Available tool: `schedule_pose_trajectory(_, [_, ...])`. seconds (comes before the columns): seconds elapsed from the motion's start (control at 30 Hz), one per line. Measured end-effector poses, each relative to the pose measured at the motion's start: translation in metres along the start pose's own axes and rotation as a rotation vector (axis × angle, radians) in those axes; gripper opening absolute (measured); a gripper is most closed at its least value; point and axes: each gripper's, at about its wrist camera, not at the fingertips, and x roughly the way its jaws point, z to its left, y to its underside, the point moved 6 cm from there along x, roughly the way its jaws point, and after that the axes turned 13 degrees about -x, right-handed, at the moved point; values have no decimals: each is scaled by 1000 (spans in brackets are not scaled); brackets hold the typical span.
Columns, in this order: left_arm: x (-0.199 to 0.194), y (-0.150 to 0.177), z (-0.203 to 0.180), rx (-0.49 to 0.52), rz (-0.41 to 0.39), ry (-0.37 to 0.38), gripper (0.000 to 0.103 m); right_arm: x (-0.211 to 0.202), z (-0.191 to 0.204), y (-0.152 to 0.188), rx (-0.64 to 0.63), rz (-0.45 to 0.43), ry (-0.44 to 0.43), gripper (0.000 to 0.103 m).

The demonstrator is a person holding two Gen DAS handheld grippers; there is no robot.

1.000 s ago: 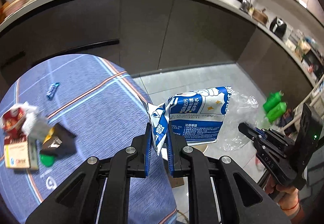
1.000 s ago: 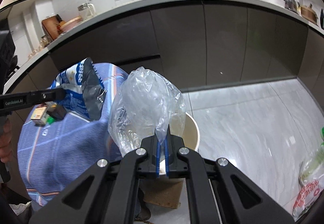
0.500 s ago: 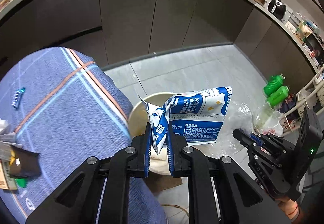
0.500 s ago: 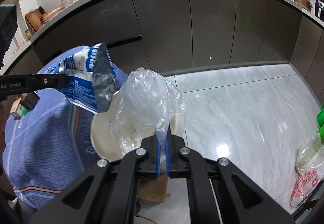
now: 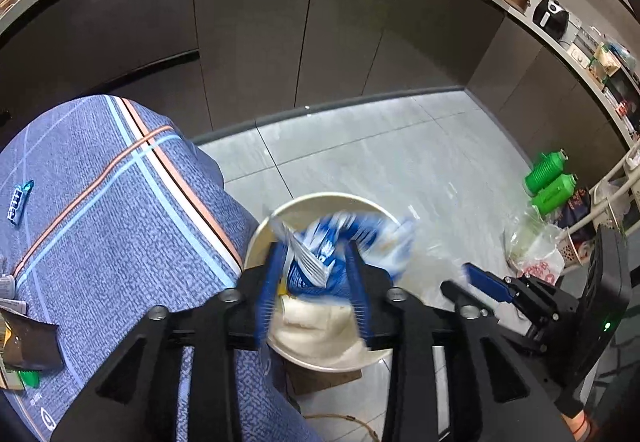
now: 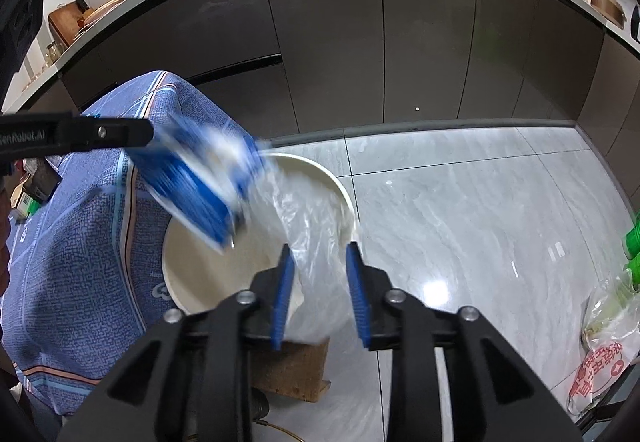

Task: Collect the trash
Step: 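Open both tools to drop the carton and bag into the bin, then move both tools back over the table toward the medicine box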

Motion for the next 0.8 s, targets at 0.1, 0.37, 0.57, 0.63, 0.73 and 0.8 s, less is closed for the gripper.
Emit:
schedule_pose_trajectory(0.1, [-2, -2, 0, 1, -17, -7, 44, 3, 2, -1, -7, -1, -2, 42])
schedule_pose_trajectory(0.37, [-13, -5, 2, -12, -66, -18, 72, -1, 0, -4, -7, -25, 16, 82])
schedule_pose_trajectory(0.57, [-33, -10, 2, -37, -155, -51, 94, -13, 1, -3, -15, -51, -2, 100])
schedule_pose_trajectory(0.63, [-38, -11, 3, -46, -159, -49, 94, -13, 2, -3, -15, -38, -13, 100])
schedule_pose_trajectory(0.73, [-47, -9, 5, -63, -163, -45, 94, -15, 4, -6, -11, -39, -29, 100])
schedule_pose_trajectory(0.8, [-54, -4, 10, -70, -171, -45, 94, -20, 6, -8, -16, -49, -29, 100])
